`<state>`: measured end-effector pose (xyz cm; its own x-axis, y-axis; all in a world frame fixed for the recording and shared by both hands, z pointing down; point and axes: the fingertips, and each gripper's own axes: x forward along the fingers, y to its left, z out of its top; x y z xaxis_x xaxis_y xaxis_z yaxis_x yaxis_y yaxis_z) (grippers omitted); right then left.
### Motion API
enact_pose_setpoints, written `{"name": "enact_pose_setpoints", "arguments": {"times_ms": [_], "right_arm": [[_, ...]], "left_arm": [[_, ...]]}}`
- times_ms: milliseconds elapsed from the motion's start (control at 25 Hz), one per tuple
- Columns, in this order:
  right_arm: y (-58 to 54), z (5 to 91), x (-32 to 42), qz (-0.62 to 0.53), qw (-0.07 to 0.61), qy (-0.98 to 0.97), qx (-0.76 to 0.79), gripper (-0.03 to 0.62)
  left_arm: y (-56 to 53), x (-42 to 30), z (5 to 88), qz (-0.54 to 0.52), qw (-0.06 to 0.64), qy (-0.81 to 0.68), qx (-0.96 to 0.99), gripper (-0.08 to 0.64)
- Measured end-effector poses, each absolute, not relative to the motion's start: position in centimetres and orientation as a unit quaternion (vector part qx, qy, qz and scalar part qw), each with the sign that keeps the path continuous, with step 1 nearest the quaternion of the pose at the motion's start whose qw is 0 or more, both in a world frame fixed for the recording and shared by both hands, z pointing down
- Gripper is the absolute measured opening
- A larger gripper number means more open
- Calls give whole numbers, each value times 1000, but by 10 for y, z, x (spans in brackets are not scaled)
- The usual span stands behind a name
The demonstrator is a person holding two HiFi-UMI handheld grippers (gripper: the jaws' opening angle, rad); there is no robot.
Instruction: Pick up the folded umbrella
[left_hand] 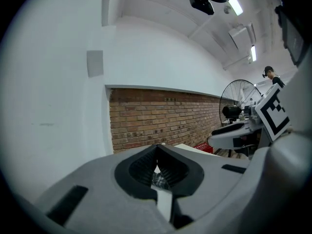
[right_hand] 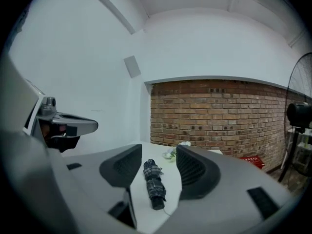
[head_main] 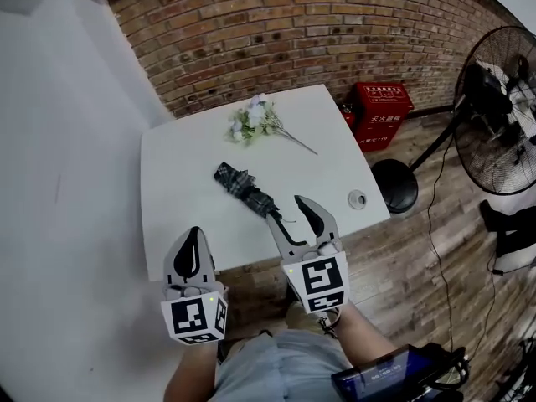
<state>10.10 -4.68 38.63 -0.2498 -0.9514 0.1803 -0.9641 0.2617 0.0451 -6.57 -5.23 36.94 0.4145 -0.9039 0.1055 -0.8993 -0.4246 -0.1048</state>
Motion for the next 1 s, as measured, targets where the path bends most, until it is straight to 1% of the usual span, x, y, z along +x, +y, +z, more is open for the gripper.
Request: {"name": "enact_pose_setpoints", "arguments": {"times_ms": [320, 520, 760, 1000], "right_arm": [[-100, 376, 123, 29, 75, -811, 579, 227], [-127, 364, 123, 15, 68, -826, 560, 225], [-148, 354, 99, 4, 66, -845, 530, 227], [-166, 357, 63, 4, 85, -858, 506, 230]], "left_arm": [[-92, -42, 355, -70, 29, 565, -821, 6], [-108, -40, 343, -62, 40, 586, -807, 6], [-115, -63, 332, -54, 45, 617, -784, 6], [-128, -98, 329, -47, 32, 638, -768, 6]]}}
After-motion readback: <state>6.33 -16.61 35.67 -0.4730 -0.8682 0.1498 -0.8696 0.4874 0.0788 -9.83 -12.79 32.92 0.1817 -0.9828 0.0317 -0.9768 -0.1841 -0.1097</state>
